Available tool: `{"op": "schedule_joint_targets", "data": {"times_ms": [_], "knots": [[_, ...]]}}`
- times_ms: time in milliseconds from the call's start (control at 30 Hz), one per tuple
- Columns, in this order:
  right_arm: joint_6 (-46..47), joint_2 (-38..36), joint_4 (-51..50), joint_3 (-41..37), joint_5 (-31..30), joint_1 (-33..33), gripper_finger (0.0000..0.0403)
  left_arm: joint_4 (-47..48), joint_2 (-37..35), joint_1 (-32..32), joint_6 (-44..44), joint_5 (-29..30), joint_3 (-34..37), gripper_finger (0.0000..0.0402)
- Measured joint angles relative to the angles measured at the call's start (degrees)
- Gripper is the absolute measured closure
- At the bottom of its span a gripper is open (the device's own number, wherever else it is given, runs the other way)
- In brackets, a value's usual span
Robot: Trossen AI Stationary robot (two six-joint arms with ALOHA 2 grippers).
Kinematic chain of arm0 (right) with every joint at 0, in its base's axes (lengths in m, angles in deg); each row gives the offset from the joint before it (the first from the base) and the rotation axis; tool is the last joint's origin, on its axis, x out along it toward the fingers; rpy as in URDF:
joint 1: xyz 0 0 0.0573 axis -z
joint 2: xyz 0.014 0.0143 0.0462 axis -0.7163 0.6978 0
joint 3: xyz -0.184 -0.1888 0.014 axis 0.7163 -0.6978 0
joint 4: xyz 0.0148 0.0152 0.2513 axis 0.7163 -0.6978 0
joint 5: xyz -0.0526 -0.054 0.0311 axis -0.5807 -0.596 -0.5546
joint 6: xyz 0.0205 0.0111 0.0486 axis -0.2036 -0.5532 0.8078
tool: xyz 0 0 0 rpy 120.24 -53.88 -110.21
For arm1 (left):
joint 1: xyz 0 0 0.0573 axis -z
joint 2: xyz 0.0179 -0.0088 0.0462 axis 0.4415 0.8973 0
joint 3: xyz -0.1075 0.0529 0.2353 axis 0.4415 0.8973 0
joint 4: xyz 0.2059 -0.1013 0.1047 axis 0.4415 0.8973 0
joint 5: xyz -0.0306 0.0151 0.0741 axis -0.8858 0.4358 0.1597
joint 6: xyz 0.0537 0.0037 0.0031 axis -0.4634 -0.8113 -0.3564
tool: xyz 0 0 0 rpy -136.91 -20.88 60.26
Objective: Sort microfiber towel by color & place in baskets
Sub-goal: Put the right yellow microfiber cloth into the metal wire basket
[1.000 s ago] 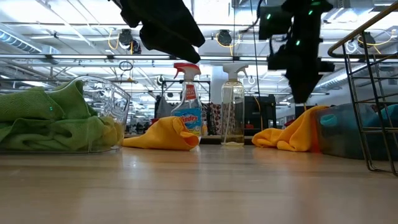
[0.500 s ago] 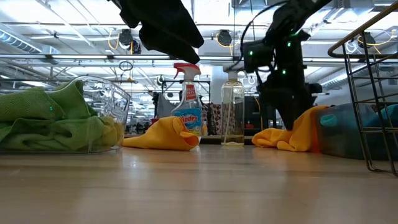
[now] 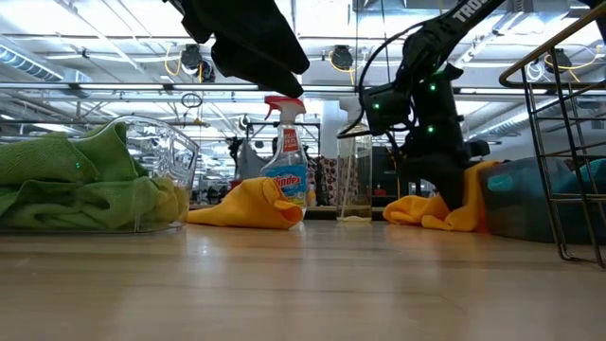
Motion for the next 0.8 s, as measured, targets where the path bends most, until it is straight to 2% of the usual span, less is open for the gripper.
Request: {"op": "schedule_joint_targets", "data": {"times_ms": [100,167,500,667,800], "knots": [[-0.01,-0.65,0.94,0.00,-0.28,-0.20,0.0380,0.04,0.00,0.01,-0.06,0.00,0.00,0.0123],[-0.15,-1.59,1.22,0.00,-0.28,-0.50,0.0395,0.06,0.00,-0.01,-0.17,0.00,0.00,0.0123],[1.45,-12.69,-4.21,6.70,-0.75,-4.92,0.0399,0.46,0.00,0.01,-0.16,1.41,0.00,0.0123],[5.15,-20.45,-10.68,14.02,-4.12,-11.42,0.0400,0.42,0.00,-0.04,-0.24,4.23,0.00,0.0123],[11.67,-25.00,-18.09,21.33,-7.49,-19.42,0.0401,0.14,0.00,-0.72,-0.26,6.13,0.00,0.0123]]}}
